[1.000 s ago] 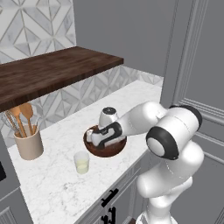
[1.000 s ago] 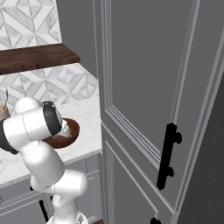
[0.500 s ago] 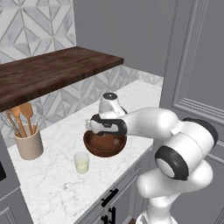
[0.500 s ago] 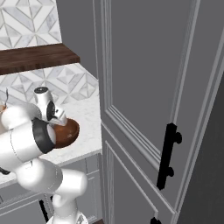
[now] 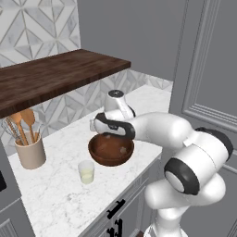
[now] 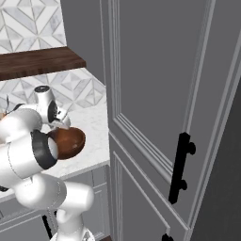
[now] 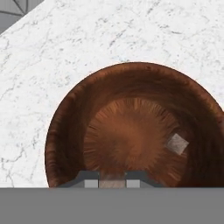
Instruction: Grab a lemon wedge from the fridge and one ice cube from the ice bowl, and put them in the glass of lemonade.
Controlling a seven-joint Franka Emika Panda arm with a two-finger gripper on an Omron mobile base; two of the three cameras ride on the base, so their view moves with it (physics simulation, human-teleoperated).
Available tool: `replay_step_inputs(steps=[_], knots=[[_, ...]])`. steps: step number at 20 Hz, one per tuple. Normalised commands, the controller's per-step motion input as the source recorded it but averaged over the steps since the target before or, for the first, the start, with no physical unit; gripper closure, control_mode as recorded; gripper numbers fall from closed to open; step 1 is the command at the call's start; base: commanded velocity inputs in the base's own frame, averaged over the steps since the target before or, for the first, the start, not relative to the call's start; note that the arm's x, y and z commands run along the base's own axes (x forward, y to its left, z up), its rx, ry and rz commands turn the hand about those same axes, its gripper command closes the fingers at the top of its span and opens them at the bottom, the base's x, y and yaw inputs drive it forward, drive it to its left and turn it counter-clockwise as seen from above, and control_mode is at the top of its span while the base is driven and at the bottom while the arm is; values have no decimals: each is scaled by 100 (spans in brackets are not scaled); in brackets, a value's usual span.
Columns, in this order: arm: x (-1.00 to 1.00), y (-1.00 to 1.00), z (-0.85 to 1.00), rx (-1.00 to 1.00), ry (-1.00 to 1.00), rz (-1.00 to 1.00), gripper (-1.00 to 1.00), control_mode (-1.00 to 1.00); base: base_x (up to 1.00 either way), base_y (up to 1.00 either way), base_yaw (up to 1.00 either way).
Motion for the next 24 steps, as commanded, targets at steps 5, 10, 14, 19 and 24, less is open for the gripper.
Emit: replay_step_inputs(steps=[5,10,14,19,24], knots=[[-11,2,21,1,-2,0,100,-100,0,0,0],[-51,22,7,2,-1,5,100,-100,0,0,0],[-56,23,0,0,10,18,100,-100,0,0,0],[-53,54,-1,0,5,24,100,-100,0,0,0],[-29,47,-6,0,0,14,100,-100,0,0,0]])
